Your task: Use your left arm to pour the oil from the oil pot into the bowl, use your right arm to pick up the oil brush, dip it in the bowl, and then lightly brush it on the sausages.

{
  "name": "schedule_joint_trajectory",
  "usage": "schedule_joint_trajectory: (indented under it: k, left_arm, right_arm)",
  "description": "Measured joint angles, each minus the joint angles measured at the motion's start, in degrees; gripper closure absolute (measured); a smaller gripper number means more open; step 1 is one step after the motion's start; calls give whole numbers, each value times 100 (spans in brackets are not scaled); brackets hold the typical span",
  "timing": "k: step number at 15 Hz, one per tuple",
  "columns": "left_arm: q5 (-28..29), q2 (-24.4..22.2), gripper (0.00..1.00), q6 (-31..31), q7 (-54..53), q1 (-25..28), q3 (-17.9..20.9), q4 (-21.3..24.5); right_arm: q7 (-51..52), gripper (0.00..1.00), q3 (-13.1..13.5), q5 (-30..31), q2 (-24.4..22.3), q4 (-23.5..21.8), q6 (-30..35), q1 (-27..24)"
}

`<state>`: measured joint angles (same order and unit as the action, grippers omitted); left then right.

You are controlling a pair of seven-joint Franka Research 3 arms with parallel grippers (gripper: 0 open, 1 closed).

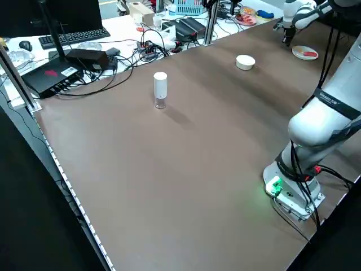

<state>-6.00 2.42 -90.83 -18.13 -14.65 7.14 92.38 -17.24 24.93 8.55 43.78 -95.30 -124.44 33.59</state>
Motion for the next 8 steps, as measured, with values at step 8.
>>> schedule_joint_trajectory:
  k: [8]
  left_arm:
    - [0, -13, 0, -1, 0, 0, 0, 0]
  right_arm:
    - [1116, 95, 124, -174, -250, 681, 1413, 9]
